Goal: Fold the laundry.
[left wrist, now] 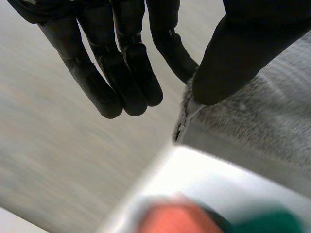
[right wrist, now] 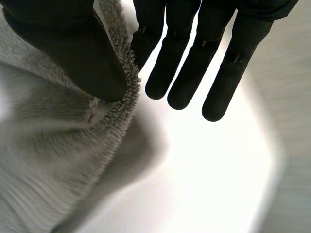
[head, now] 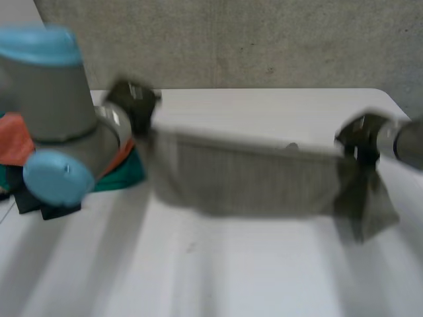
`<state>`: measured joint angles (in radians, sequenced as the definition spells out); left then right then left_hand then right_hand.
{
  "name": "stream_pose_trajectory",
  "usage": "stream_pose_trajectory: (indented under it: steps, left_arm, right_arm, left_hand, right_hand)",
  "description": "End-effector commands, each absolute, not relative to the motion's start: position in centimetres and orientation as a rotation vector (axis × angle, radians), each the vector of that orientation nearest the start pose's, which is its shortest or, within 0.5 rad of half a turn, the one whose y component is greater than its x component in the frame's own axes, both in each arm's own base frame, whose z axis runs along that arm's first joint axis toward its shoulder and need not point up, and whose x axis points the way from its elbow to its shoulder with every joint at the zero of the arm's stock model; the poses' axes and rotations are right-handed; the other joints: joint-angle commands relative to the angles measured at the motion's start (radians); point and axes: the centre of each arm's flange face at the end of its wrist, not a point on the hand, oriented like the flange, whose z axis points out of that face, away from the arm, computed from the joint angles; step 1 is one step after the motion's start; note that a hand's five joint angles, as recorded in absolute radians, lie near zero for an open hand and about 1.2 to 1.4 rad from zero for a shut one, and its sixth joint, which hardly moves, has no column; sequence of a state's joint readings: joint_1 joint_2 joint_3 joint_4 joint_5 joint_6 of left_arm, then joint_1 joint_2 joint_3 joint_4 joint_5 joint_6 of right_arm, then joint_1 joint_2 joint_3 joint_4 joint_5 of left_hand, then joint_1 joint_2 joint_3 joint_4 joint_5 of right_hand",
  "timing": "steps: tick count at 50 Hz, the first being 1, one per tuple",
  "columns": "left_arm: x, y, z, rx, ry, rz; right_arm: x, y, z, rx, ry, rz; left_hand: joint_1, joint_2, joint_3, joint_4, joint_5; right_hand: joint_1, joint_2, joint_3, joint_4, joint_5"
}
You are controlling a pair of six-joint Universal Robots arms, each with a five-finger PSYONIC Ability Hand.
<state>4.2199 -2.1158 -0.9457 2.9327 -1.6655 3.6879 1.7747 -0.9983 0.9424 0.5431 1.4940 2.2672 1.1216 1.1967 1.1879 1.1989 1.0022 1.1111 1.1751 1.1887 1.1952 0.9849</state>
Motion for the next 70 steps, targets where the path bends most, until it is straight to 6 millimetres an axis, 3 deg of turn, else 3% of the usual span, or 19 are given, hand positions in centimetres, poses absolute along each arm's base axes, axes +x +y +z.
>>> stream_pose_trajectory:
  steps: [1, 2, 3, 6, 10, 13, 19, 21, 24, 32, 37, 49, 57, 60, 62, 65, 66, 68, 70]
  left_arm:
    - [-29.5, -33.2, 43.0, 0.449, 1.422, -2.665]
    - [-29.5, -32.8, 44.5, 0.395, 1.326, -2.741]
    - [-29.5, -32.7, 45.0, 0.38, 1.287, -2.77]
    - [-29.6, -32.4, 45.2, 0.397, 1.223, -2.804]
    - [-28.9, -33.8, 41.5, 0.459, 1.373, -2.678]
    - [-28.5, -34.5, 36.9, 0.539, 1.549, -2.547]
    - [-29.0, -33.5, 30.2, 0.7, 1.777, -2.383]
    - [-29.6, -32.9, 27.8, 0.75, 1.856, -2.35]
    - [-30.8, -32.2, 25.2, 0.79, 1.953, -2.331]
    - [-33.3, -29.8, 21.2, 0.845, 2.231, -2.238]
    - [-34.4, -28.9, 20.5, 0.851, 2.33, -2.209]
    - [-36.5, -29.9, 17.9, 0.802, 2.515, -2.131]
    - [-37.3, -29.8, 16.9, 0.755, 2.626, -2.053]
    - [-37.7, -29.1, 16.6, 0.742, 2.703, -2.019]
    - [-38.4, -27.6, 16.2, 0.783, 2.802, -1.951]
    - [-39.3, -25.6, 15.7, 0.842, 2.911, -1.884]
    - [-39.5, -24.7, 15.5, 0.857, 2.975, -1.838]
    - [-39.6, -24.2, 15.4, 0.852, 3.012, -1.812]
    - [-39.0, -24.4, 16.3, 0.787, 3.002, -1.833]
  right_arm:
    - [21.3, -40.3, 37.8, -0.837, 1.887, -2.788]
    - [21.2, -40.1, 39.9, -0.732, 1.727, -2.889]
    - [21.3, -40.0, 40.5, -0.703, 1.664, -2.917]
    - [21.9, -39.1, 40.4, -0.744, 1.587, -2.897]
    - [22.6, -38.6, 37.6, -0.867, 1.643, -2.76]
    - [23.0, -38.2, 34.4, -0.958, 1.751, -2.599]
    - [23.9, -36.4, 29.9, -1.104, 1.884, -2.339]
    - [24.5, -35.6, 29.2, -1.161, 1.874, -2.292]
    - [25.2, -34.7, 29.4, -1.203, 1.841, -2.281]
    - [27.4, -31.3, 30.9, -1.294, 1.78, -2.226]
    - [28.3, -29.2, 32.6, -1.317, 1.722, -2.221]
    - [30.2, -20.9, 38.4, -1.291, 1.476, -2.22]
    - [30.0, -16.1, 41.0, -1.278, 1.368, -2.192]
    - [29.8, -14.8, 41.9, -1.255, 1.328, -2.203]
    - [29.7, -14.6, 42.4, -1.237, 1.318, -2.216]
    - [29.3, -14.9, 42.7, -1.201, 1.327, -2.238]
    - [29.1, -15.4, 42.8, -1.178, 1.34, -2.255]
    - [28.9, -16.1, 42.7, -1.165, 1.359, -2.266]
    - [28.5, -17.3, 42.4, -1.146, 1.402, -2.278]
  left_hand:
    - [0.275, 0.2, 0.208, 0.197, 0.219]
    - [0.275, 0.2, 0.208, 0.197, 0.219]
    - [0.275, 0.2, 0.208, 0.197, 0.219]
    - [0.275, 0.2, 0.208, 0.197, 0.219]
    - [0.275, 0.2, 0.208, 0.197, 0.219]
    - [0.275, 0.2, 0.208, 0.197, 0.219]
    - [0.275, 0.2, 0.208, 0.197, 0.219]
    - [-0.365, -0.44, -0.432, -0.443, -0.421]
    - [-0.947, -1.022, -1.013, -1.024, -1.002]
    - [-0.947, -1.022, -1.013, -1.024, -1.002]
    - [-0.947, -1.022, -1.013, -1.024, -1.002]
    - [-0.947, -1.022, -1.013, -1.024, -1.002]
    - [-0.947, -1.022, -1.013, -1.024, -1.002]
    - [-0.947, -1.022, -1.013, -1.024, -1.002]
    - [-0.947, -1.022, -1.013, -1.024, -1.002]
    - [-0.642, -0.718, -0.709, -0.72, -0.698]
    - [-0.263, -0.338, -0.329, -0.34, -0.318]
    - [0.226, 0.15, 0.159, 0.148, 0.17]
    - [0.275, 0.2, 0.208, 0.197, 0.219]
  right_hand:
    - [0.285, 0.221, 0.208, 0.201, 0.237]
    - [0.285, 0.221, 0.208, 0.201, 0.237]
    - [0.285, 0.221, 0.208, 0.201, 0.237]
    - [0.285, 0.221, 0.208, 0.201, 0.237]
    - [0.285, 0.221, 0.208, 0.201, 0.237]
    - [0.285, 0.221, 0.208, 0.201, 0.237]
    - [0.285, 0.221, 0.208, 0.201, 0.237]
    - [0.285, 0.221, 0.208, 0.201, 0.237]
    - [0.285, 0.221, 0.208, 0.201, 0.237]
    - [0.285, 0.221, 0.208, 0.201, 0.237]
    - [0.285, 0.221, 0.208, 0.201, 0.237]
    - [0.285, 0.221, 0.208, 0.201, 0.237]
    - [0.285, 0.221, 0.208, 0.201, 0.237]
    - [0.285, 0.221, 0.208, 0.201, 0.237]
    - [0.285, 0.221, 0.208, 0.201, 0.237]
    - [0.285, 0.221, 0.208, 0.201, 0.237]
    - [0.285, 0.221, 0.208, 0.201, 0.237]
    - [0.285, 0.221, 0.208, 0.201, 0.237]
    - [0.285, 0.221, 0.208, 0.201, 0.237]
